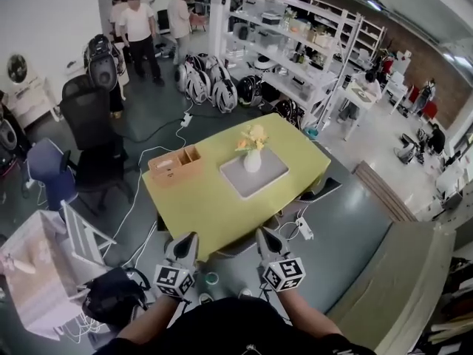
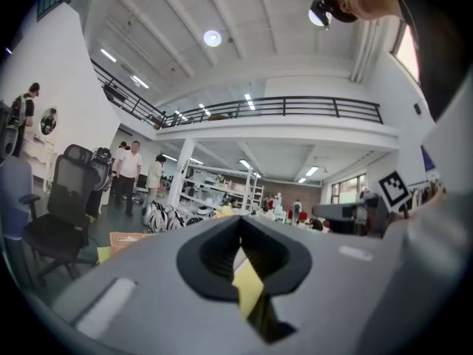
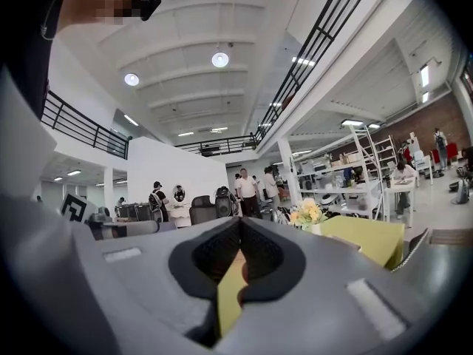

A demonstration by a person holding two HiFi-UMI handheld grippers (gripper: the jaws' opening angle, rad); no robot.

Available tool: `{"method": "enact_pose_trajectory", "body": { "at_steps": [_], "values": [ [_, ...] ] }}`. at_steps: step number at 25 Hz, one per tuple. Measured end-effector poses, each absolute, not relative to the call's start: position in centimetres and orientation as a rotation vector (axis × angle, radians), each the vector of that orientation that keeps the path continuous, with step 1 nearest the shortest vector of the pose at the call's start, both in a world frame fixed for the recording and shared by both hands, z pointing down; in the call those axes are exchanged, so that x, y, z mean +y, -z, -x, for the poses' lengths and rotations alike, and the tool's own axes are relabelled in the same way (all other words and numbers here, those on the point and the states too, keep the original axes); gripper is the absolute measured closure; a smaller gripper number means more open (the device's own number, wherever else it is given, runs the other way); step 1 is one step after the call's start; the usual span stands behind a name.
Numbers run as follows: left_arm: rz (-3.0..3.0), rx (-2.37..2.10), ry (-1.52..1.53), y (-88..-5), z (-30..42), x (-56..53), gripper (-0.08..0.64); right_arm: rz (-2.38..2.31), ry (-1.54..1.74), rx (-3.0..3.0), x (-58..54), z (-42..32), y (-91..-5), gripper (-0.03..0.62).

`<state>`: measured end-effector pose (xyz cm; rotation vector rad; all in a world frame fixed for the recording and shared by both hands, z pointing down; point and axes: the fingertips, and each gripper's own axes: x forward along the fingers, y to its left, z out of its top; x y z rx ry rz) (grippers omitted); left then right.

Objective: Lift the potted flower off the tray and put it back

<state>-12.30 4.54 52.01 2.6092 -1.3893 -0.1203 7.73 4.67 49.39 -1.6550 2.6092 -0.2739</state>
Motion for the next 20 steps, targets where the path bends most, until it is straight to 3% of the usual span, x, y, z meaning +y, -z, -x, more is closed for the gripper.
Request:
{"method": "enact_pose_trajectory", "body": {
  "at_steps": [20],
  "values": [
    [-2.618, -1.385, 0.107, -51.7, 10.4, 6.3, 0.554, 1.657, 0.257, 2.652, 7.5, -7.3, -49.6, 0.592]
  ]
}}
